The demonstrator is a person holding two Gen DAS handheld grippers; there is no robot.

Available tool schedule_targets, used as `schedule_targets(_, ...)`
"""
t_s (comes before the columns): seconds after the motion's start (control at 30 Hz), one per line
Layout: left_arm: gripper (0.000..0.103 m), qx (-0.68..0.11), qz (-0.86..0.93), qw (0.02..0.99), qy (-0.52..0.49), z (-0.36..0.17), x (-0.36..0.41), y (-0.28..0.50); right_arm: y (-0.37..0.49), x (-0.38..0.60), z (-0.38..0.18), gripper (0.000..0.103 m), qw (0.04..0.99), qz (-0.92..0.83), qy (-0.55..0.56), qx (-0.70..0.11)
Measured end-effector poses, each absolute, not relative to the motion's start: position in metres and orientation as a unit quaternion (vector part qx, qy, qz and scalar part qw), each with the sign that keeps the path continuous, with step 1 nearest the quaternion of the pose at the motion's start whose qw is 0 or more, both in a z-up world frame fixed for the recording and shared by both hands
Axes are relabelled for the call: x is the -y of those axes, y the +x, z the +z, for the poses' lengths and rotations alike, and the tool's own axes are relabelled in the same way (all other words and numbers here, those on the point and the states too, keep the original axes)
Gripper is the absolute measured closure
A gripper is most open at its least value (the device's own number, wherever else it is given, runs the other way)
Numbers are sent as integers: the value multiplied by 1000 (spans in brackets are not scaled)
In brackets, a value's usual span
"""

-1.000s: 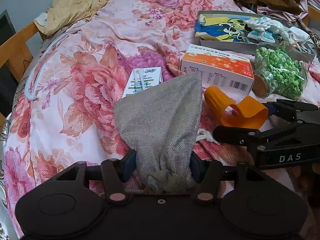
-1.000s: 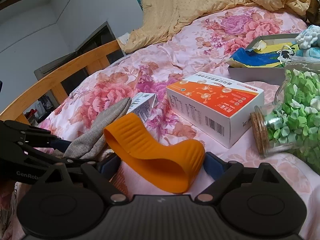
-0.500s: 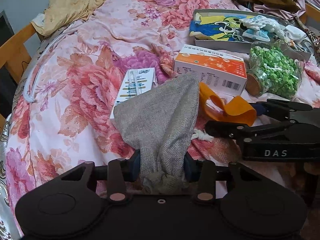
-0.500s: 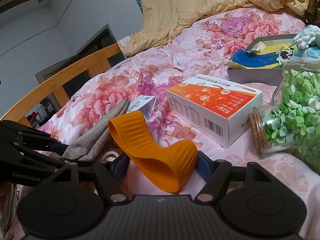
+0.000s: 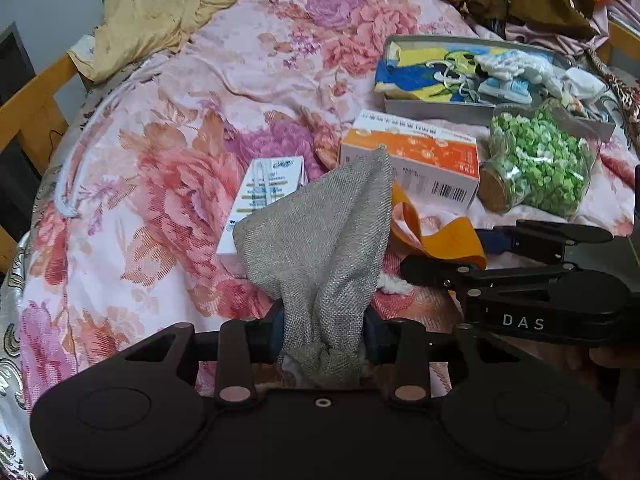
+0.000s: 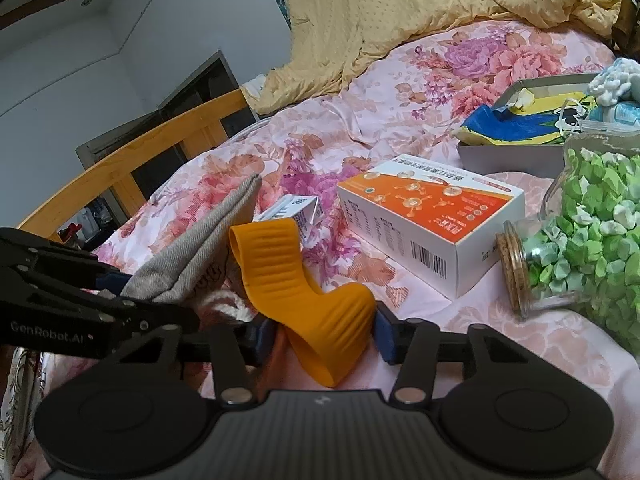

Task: Organize soft objects
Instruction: 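Lift and carry the grey bag and orange band toward the frog tray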

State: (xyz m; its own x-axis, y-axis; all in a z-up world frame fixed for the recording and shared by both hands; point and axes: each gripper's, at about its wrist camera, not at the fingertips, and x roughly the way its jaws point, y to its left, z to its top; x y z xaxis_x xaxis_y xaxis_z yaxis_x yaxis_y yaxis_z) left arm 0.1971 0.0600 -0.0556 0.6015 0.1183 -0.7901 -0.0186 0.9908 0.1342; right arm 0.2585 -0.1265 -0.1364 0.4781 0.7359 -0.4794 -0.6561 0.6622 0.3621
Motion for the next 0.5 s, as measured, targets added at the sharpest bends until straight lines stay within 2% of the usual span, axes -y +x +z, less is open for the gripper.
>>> schedule_targets(0.5, 64, -423, 52, 903, 50, -37, -53, 193, 261, 133, -128, 62, 847, 418, 83, -318)
